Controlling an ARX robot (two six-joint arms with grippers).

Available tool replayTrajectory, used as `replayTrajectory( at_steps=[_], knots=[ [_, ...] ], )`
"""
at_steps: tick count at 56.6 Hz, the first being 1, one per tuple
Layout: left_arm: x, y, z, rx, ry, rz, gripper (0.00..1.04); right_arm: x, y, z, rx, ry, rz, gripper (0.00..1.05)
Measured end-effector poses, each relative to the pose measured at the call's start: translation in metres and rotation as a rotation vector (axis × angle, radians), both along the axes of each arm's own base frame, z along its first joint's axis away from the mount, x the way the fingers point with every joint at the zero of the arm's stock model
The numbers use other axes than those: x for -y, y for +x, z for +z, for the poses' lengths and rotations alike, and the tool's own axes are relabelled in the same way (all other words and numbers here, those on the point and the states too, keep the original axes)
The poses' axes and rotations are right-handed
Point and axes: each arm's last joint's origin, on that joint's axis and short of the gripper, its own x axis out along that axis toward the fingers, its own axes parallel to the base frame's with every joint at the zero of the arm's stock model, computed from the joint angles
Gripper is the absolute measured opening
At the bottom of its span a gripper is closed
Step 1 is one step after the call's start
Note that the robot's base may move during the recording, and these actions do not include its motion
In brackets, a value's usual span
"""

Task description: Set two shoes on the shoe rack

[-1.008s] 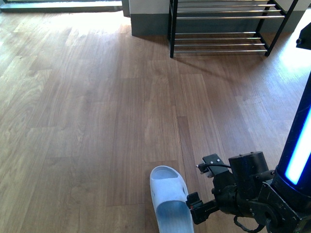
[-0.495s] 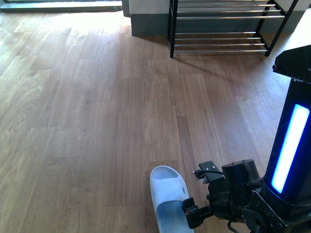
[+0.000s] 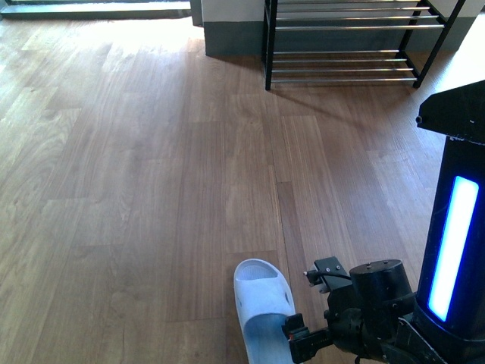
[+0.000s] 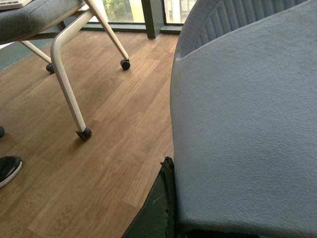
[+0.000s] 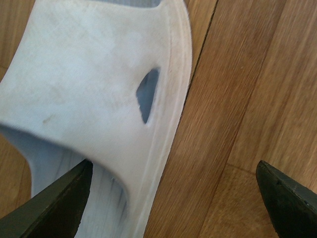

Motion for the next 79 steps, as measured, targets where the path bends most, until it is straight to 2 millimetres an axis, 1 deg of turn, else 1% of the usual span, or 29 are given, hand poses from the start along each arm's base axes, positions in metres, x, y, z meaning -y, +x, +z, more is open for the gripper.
replayTrajectory(
  at_steps=[6,21,23,28,34,44,53,64,79],
  knots=[
    [0.0,0.0,0.0,0.0,0.0,0.0,0.02,0.0035,-0.011,0.0044,-0.021,0.004,0.006,0.96],
    [-0.0001,0.0,0.0,0.0,0.0,0.0,0.02,0.003,-0.0096,0.0064,-0.013,0.006,0.006,0.96],
    [0.0,0.0,0.0,0.0,0.0,0.0,0.02,0.0032,-0.0091,0.007,0.006,-0.006,0.0,0.96],
    [0.0,0.0,0.0,0.0,0.0,0.0,0.02,0.0016,-0.0066,0.0075,0.128,-0.039,-0.031,0.96],
    [0.0,0.0,0.0,0.0,0.0,0.0,0.02,0.0002,-0.0039,0.0063,0.169,-0.037,-0.029,0.96],
    [0.0,0.0,0.0,0.0,0.0,0.0,0.02,-0.0004,-0.0046,0.0056,0.159,-0.034,-0.01,0.96],
    [0.0,0.0,0.0,0.0,0.0,0.0,0.02,-0.0011,-0.0077,0.0039,0.106,0.018,0.044,0.96],
    [-0.0001,0.0,0.0,0.0,0.0,0.0,0.02,-0.0017,-0.0039,0.0067,0.144,0.066,0.057,0.96],
    [0.0,0.0,0.0,0.0,0.0,0.0,0.02,-0.0002,-0.006,0.0042,0.121,0.029,0.05,0.96]
  ],
)
